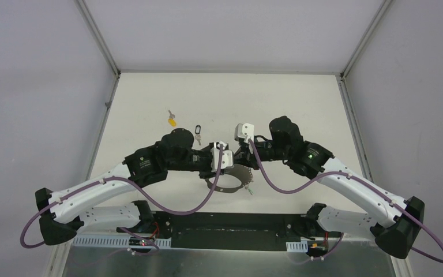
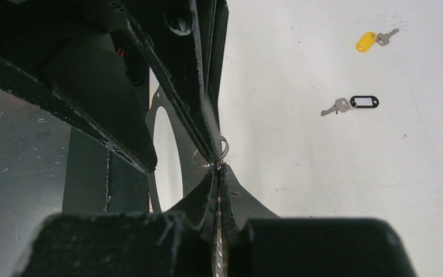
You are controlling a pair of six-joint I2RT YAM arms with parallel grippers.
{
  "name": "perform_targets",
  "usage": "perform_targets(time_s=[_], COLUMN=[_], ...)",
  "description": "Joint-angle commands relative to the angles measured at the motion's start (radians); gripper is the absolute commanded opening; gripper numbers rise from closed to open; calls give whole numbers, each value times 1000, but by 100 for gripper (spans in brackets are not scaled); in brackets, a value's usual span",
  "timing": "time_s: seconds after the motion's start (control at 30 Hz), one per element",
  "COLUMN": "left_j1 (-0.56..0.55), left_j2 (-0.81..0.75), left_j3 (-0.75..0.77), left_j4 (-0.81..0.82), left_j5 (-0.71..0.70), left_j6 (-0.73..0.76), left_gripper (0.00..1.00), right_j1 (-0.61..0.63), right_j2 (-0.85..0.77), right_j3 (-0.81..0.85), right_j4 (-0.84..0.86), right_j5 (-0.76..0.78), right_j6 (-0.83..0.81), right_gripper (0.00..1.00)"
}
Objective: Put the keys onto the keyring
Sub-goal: Adjust the keyring.
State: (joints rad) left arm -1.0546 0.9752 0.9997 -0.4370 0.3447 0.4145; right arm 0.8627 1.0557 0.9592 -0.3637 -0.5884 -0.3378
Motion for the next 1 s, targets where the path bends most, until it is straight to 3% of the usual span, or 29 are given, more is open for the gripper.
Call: perform_targets(time_s=[0.0,0.3,0.53,0.6,0.73,0.97], left_j1=[-38,-77,-81,-81,-81,-81], left_j2=[-23,-47,-97,-110,-101,1], left_j3=[2,-7,-25,-25,8,79], left_j4=[47,49,41,36,14,-78], left_j5=[-126,-278,-340,-334,-273,-138], left_j6=[48,79,58,57,39,39], left_gripper=[40,21,18,23,46,55], right_j1=[-2,-2,-1,-2,-2,-2], right_j2=[-6,-16,-20,-20,-29,-45], right_j3=[53,44,41,41,38,32], right_j4=[54,50,47,46,42,43], right_j5=[-25,-19,-20,-21,-36,-52], right_j6=[17,18,15,10,-3,-9], right_gripper=[0,0,0,0,0,0])
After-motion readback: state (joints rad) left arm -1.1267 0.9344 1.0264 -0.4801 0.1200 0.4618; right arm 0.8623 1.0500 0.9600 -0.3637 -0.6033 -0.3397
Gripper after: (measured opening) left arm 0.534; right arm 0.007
